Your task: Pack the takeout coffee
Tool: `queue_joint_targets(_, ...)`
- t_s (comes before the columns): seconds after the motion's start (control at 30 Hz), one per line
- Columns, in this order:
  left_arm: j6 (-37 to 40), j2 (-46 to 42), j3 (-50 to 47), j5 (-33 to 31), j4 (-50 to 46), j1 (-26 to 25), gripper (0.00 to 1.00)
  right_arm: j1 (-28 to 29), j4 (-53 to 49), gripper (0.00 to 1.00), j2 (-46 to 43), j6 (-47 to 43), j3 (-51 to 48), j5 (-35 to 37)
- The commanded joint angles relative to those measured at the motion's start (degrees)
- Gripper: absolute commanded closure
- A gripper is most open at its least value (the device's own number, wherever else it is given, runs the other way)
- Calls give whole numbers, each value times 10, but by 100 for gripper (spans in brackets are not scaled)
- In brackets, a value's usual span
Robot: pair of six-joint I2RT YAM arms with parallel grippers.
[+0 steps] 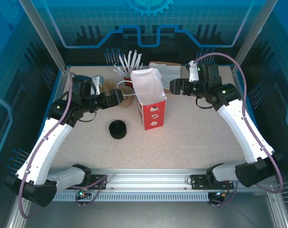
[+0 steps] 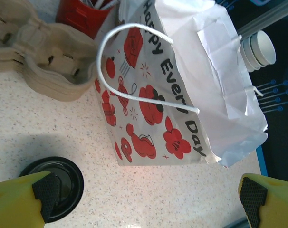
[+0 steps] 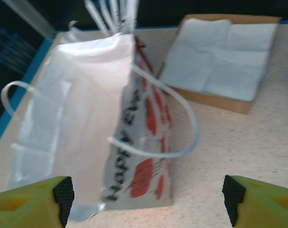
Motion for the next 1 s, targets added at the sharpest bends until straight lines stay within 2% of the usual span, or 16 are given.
queue_joint_targets(0.0,-10,5,13,20,4,-8,1,-45,-40,17,36,-9,55,84)
queue_joint_targets(0.27,-14,8,5,17,3,-11,1,-129,-39,24,139,6,144,182)
queue_joint_targets(0.33,-14,8,5,16,3,-10,1,-148,-50,28,169,16,168,185)
queue_joint_targets(0.57,-17,10,3,13,0,-11,1,-194,-48,33,239,41,185,189)
queue_joint_targets(0.83,-19,10,-3,11,-4,-11,1,-233,-37,43,288,54,197,156)
queue_joint_targets(0.97,-19,12,-4,10,-4,-11,1,-242,-35,46,305,52,211,142)
